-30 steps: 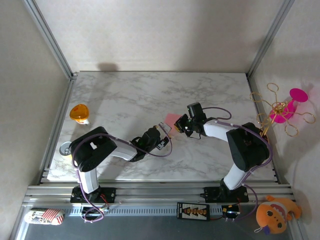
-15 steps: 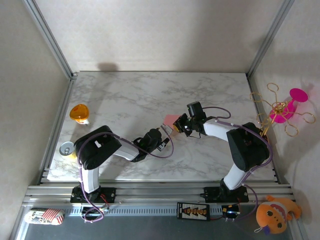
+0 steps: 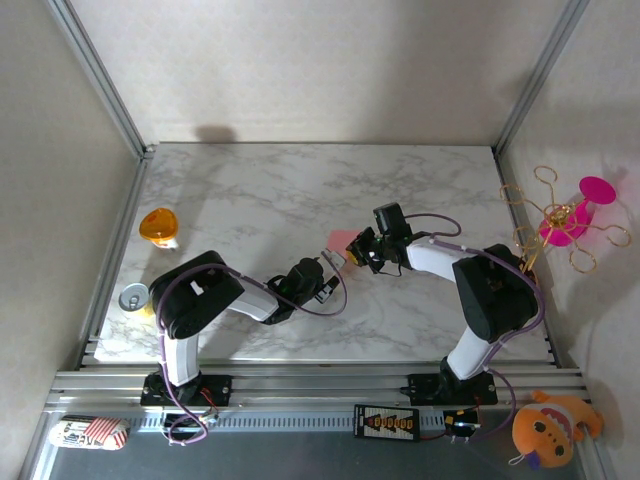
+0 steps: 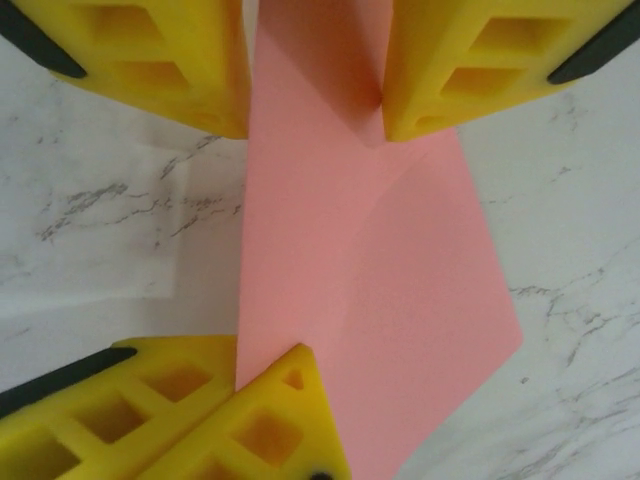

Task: Fold a paper plane with a square sheet of paper (pick it up from the middle)
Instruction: Fold the wing for the fifth time at the center of the table.

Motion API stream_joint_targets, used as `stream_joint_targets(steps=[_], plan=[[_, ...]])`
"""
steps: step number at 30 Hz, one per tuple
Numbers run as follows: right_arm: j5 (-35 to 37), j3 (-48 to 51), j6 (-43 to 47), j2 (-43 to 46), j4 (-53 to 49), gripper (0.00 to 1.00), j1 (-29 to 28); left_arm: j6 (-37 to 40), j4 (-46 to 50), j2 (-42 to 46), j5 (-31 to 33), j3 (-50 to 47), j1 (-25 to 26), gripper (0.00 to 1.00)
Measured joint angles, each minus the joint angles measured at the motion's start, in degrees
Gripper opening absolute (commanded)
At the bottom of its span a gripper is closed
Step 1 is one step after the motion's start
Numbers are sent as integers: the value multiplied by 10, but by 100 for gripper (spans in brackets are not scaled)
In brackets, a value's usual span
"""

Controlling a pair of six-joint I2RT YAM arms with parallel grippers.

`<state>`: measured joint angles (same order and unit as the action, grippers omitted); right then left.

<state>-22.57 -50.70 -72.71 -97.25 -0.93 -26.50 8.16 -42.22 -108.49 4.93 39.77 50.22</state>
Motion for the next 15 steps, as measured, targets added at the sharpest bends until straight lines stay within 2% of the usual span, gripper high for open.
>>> stream_joint_targets(steps=[5, 15], plan=[[0, 0, 0, -4, -2, 8, 0, -17, 0, 9, -9, 0, 0, 39], [0, 0, 0, -5, -2, 11, 0, -30, 1, 11, -11, 0, 0, 22]])
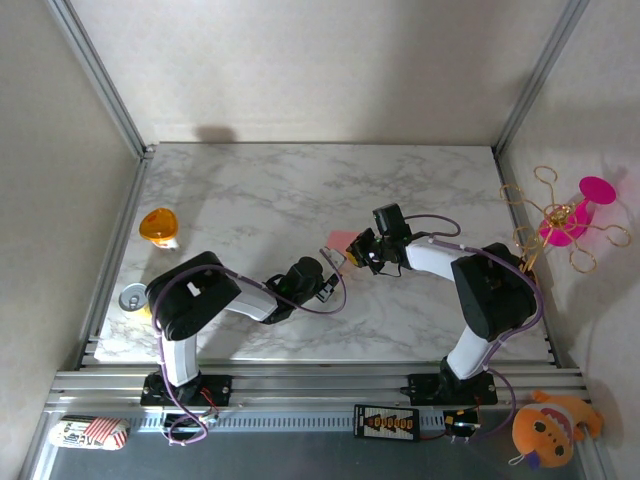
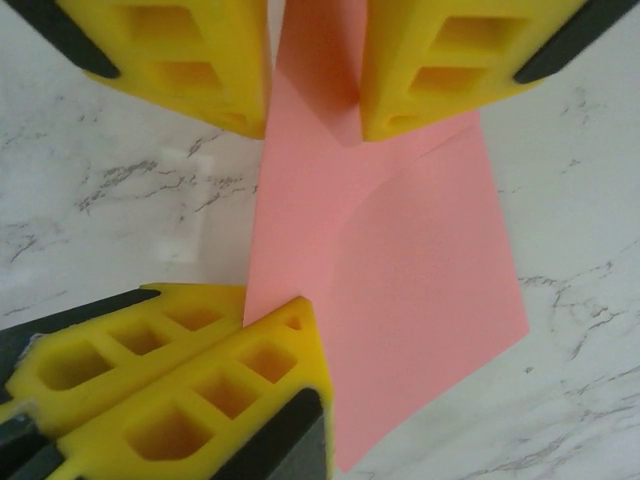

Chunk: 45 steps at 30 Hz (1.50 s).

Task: Fold a paper plane with a square sheet of paper (pick it up from the middle)
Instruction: Fold the wing for the fifth time at the center of the table.

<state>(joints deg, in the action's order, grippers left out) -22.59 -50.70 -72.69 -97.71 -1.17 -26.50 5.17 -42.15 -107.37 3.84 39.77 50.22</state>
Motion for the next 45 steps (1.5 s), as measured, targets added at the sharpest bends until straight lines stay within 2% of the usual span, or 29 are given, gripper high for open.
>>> stream_joint_targets(steps=[4, 13, 18, 23, 32, 40, 45], plan=[[-2, -1, 0, 0, 0, 18, 0, -3, 0, -5, 0, 0, 0, 17], [7, -19, 15, 0, -24, 54, 1, -11, 3, -8, -17, 0, -4, 3], [30, -29, 35, 6, -44, 66, 12, -29, 12, -8, -59, 0, -19, 0], [50, -29, 70, 26, -59, 69, 26, -63, 47, -8, -116, 13, -42, 0], [80, -25, 195, 63, -46, 70, 37, -159, 58, -6, -207, 21, -86, 0], [71, 3, 306, 63, -16, 66, 37, -275, 36, -6, -271, 21, -109, 0], [33, 4, 341, 35, 5, 66, 37, -356, -4, -6, -294, 20, -111, 0]])
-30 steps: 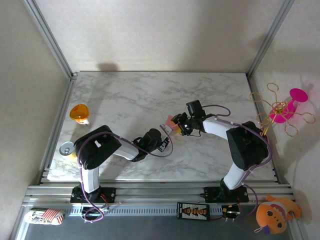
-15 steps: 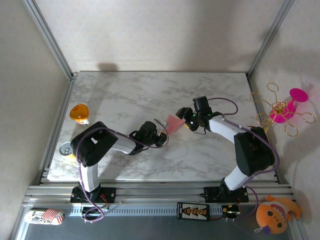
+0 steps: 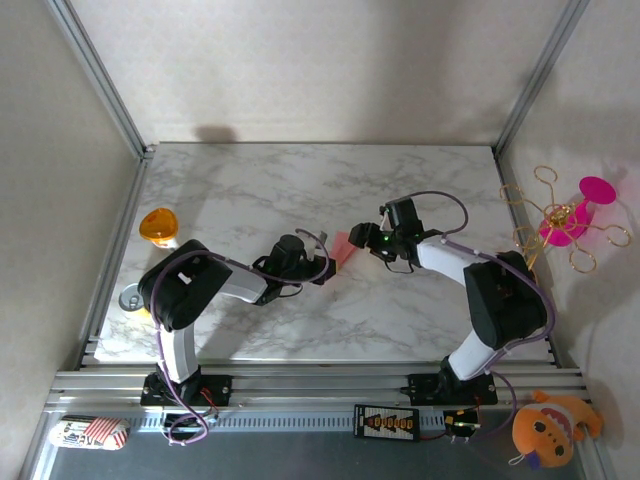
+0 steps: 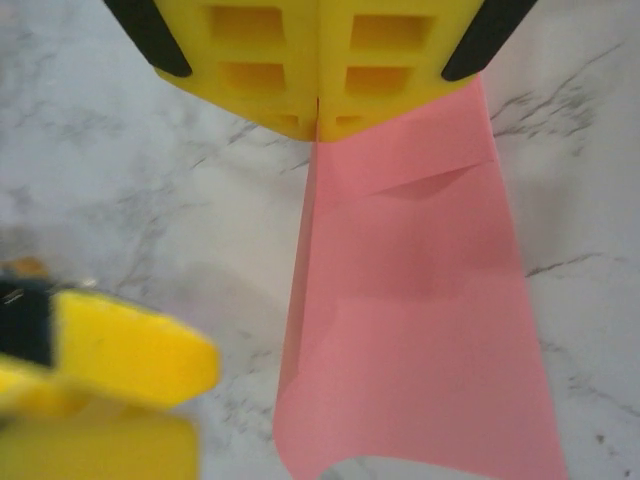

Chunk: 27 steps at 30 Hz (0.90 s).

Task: Fold a paper plane with a square sheet of paper (pick it up from the middle)
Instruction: Fold the wing for the fifth time at the center of the table.

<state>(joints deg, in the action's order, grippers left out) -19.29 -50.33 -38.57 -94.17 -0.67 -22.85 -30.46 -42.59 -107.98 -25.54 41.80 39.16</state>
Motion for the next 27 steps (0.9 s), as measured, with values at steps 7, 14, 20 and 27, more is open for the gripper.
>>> stream_joint_targets(steps=[7, 14, 20, 27], plan=[[-39, 0, 19, -27, 17, 65, 0, -100, -82, -14, -10, -25, -5, 0], [-61, 0, 40, -49, 22, 68, 0, -167, -120, -33, -11, -38, -6, 0], [-64, -5, 64, -68, 16, 70, -1, -204, -132, -40, -11, -39, -6, 0], [-63, -25, 74, -81, 0, 71, -1, -234, -134, -48, -17, -39, -7, 0]])
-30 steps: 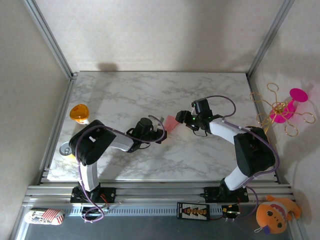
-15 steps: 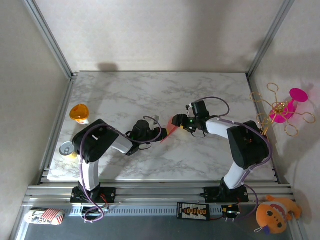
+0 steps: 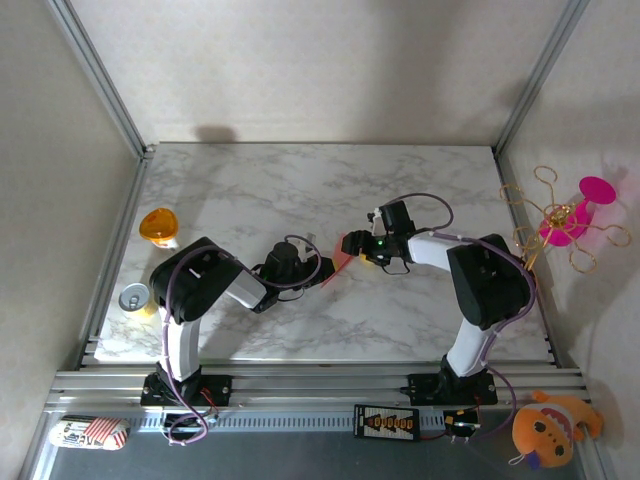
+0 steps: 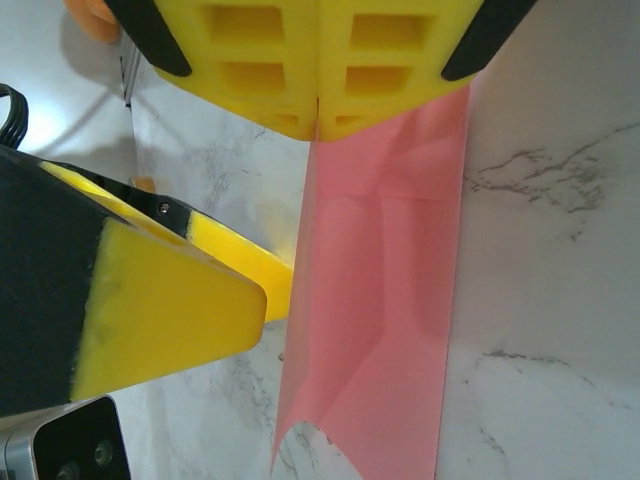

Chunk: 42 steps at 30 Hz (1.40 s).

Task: Fold a paper plane with a square sheet of paper (pick it up from the middle)
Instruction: Fold the wing for the fifth time at the center of the table.

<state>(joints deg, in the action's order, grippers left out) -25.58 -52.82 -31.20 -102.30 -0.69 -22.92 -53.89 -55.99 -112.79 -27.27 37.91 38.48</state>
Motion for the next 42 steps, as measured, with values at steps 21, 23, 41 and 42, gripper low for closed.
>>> stream_joint_targets(steps=[21, 23, 41, 42], plan=[[106, -112, -18, -51, -152, 75, -41, -19, -10, -5, -2, -2, -5, 16], [120, -122, -22, -56, -165, 75, -46, -19, -10, -5, -2, -3, -5, 19], [166, -146, -32, -70, -197, 73, -62, 31, 54, 23, 4, -5, -5, 27], [166, -146, -33, -70, -197, 73, -62, 36, 56, 24, 4, -5, -5, 28]])
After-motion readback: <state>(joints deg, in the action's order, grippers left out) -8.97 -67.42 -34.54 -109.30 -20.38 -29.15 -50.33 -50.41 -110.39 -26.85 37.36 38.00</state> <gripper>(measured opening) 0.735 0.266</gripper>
